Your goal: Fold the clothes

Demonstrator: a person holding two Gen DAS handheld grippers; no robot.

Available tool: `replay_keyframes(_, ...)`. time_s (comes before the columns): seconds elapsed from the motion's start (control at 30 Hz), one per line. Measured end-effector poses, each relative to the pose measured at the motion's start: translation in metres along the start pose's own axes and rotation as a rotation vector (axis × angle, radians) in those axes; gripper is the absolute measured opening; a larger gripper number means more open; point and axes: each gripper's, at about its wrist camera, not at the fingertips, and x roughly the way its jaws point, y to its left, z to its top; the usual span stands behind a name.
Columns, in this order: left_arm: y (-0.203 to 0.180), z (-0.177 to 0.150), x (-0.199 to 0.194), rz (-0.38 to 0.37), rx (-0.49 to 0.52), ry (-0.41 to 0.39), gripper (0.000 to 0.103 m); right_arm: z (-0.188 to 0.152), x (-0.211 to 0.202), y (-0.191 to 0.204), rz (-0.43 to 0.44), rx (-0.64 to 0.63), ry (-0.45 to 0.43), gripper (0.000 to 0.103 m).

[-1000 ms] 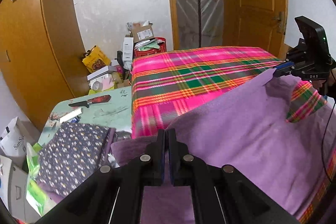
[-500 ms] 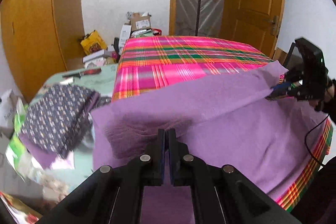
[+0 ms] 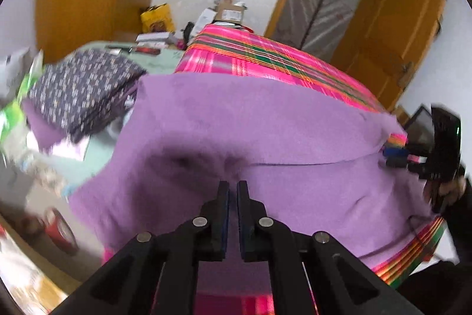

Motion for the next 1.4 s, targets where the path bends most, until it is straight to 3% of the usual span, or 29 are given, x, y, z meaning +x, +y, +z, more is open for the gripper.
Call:
replay_keyframes(0.1, 0.007, -0.003, -0.002, -0.034, -0.113, -0.012, 0.024, -0.004, -0.003, -0.007, 0.051, 0.110, -0.026, 0.057)
replay_keyframes(0.3, 0.020, 0.006, -0.001, -0.072, -0.306, -0.069, 0.035, -0.011, 0.001, -0.025, 0.198, 0.375, -0.058, 0.057)
replay_keyframes(0.57, 0.046, 0.011, 0.010, -0.066, -0.494, -0.078, 0.035, -0.015, 0.015, -0.050, 0.294, 0.614, -0.067, 0.057)
replay_keyframes(0.77, 0.052, 0.017, 0.014, -0.073, -0.538, -0.092, 0.035, -0.022, 0.019, -0.080, 0.364, 0.833, -0.128, 0.057)
replay_keyframes(0.93, 0.056, 0.020, 0.021, -0.080, -0.567, -0.093, 0.035, -0.020, 0.019, -0.087, 0.343, 0.911, -0.151, 0.057)
replay_keyframes(1.13, 0.056, 0.022, 0.023, -0.066, -0.565, -0.095, 0.028, -0.021, 0.022, -0.088, 0.278, 0.976, -0.130, 0.040)
replay_keyframes(1.4, 0.054, 0.021, 0.021, -0.043, -0.540, -0.082, 0.026, -0.015, 0.024, -0.090, 0.252, 1.059, -0.058, 0.042)
